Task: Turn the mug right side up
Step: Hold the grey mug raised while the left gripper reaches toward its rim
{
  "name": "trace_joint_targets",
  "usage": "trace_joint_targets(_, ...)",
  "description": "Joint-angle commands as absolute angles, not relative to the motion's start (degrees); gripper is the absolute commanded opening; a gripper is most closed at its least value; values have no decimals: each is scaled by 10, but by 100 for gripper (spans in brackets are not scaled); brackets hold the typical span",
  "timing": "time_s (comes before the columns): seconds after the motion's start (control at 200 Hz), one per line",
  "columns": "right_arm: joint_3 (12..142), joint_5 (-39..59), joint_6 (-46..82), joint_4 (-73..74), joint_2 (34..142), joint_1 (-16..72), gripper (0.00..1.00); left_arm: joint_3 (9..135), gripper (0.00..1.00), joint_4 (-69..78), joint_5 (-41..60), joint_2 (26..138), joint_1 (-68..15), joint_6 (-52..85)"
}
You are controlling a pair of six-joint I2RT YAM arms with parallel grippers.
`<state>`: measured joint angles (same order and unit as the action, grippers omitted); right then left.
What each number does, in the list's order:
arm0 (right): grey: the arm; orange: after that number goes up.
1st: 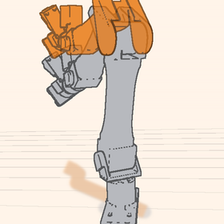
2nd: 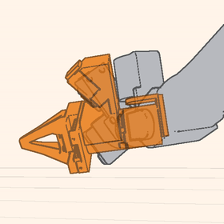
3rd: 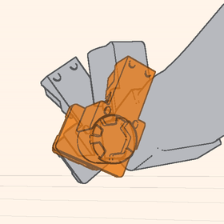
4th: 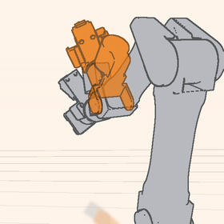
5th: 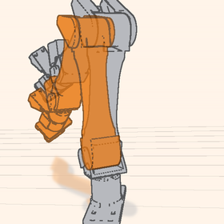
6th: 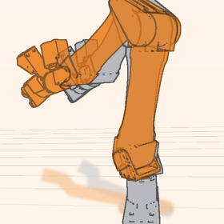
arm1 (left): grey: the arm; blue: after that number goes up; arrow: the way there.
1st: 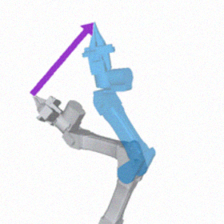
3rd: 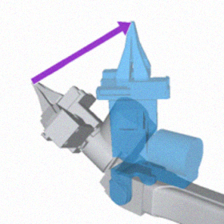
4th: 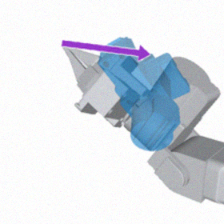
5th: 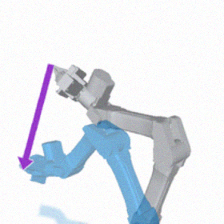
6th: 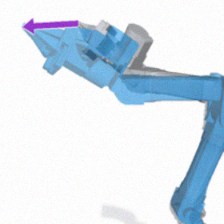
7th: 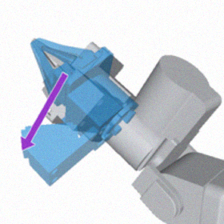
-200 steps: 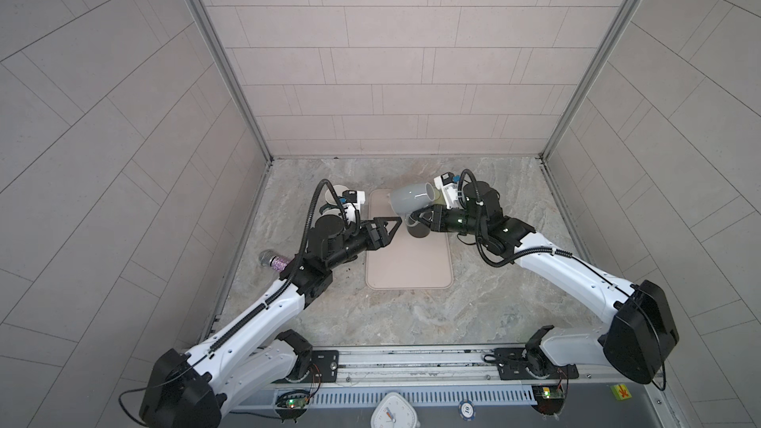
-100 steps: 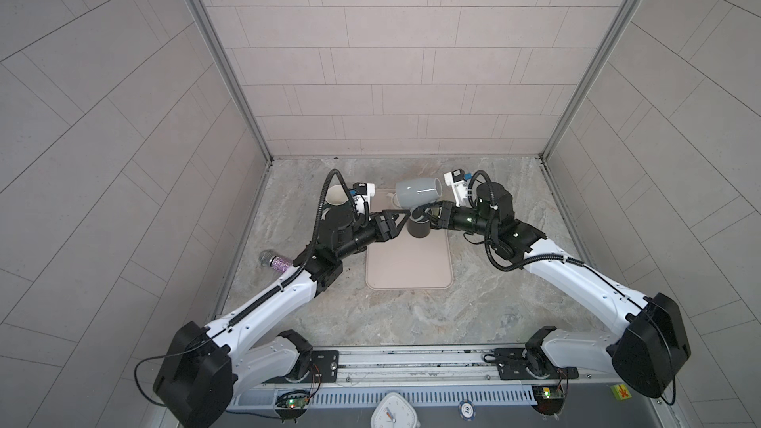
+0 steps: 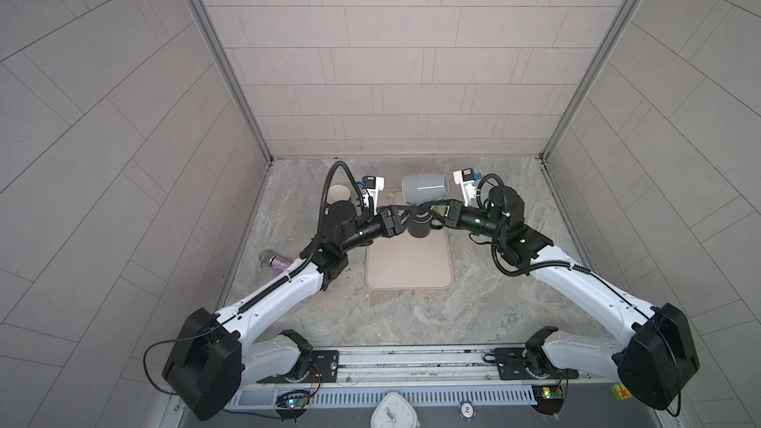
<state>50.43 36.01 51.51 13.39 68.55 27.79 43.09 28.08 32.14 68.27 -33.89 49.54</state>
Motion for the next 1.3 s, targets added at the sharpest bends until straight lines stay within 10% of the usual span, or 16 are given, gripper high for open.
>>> trace_joint_targets(0.0, 513, 376, 533, 220, 667, 276, 0, 455, 57, 309, 343, 691, -341, 495)
trace_joint_targets(1.296, 500, 403, 539, 253, 660, 274, 0, 509, 42, 301, 424, 738, -305, 477)
